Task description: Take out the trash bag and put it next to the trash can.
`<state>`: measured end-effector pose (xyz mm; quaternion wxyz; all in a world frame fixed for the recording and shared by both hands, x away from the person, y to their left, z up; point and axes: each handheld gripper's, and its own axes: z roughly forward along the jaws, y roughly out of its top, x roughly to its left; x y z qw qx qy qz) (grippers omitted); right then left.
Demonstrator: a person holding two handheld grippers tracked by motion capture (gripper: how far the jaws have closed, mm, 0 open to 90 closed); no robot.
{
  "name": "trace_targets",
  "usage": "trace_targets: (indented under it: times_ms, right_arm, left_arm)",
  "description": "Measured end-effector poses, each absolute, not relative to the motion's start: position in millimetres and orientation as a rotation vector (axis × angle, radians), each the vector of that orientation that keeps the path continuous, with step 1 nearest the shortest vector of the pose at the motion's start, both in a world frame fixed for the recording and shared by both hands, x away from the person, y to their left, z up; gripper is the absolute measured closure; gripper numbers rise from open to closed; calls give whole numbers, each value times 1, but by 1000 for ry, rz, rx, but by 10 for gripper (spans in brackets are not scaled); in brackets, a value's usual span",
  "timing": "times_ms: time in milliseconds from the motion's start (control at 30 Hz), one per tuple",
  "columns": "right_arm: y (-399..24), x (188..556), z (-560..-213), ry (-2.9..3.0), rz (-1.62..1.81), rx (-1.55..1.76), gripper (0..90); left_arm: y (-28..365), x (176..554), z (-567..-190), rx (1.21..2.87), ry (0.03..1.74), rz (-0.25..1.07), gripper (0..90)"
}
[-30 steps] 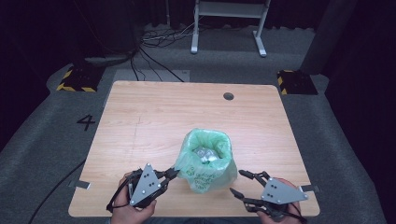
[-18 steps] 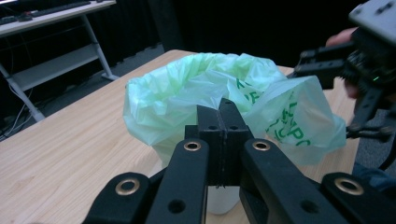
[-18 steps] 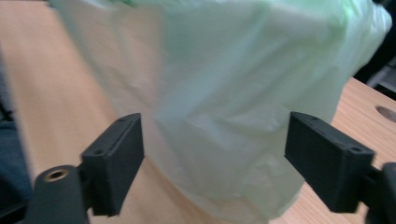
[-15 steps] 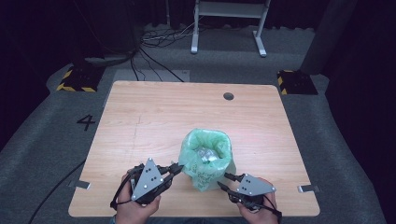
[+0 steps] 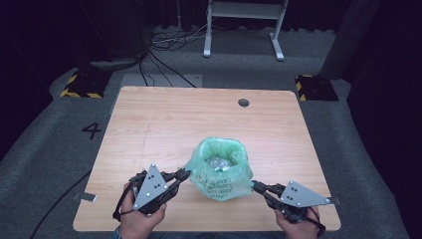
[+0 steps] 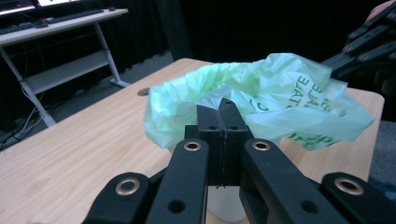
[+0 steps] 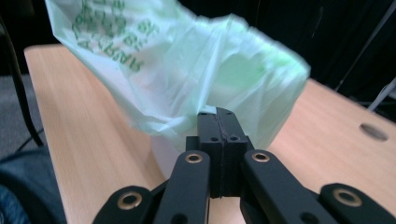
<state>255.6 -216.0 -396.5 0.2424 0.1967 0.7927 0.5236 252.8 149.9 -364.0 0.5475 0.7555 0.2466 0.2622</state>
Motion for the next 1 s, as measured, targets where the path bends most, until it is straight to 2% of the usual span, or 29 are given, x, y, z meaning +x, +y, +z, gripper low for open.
trace_targets:
  times_ms: [133, 233, 433, 733, 1000]
  right_arm:
    - [-225, 262, -377, 2112, 1466, 537, 900]
    - [-230, 278, -364, 2069, 1488, 555, 900]
    - [-234, 313, -363, 2063, 1489, 625, 900]
    - [-231, 373, -387, 2121, 1438, 800, 900]
    - [-221, 391, -424, 2260, 1296, 885, 900]
  left_arm:
    - [153, 267, -358, 1771, 607, 628, 895]
    - [154, 279, -355, 1742, 637, 582, 883]
    - [156, 312, -358, 1723, 732, 566, 883]
    - [148, 358, -377, 1793, 857, 554, 883]
    - [136, 372, -399, 1940, 899, 540, 880]
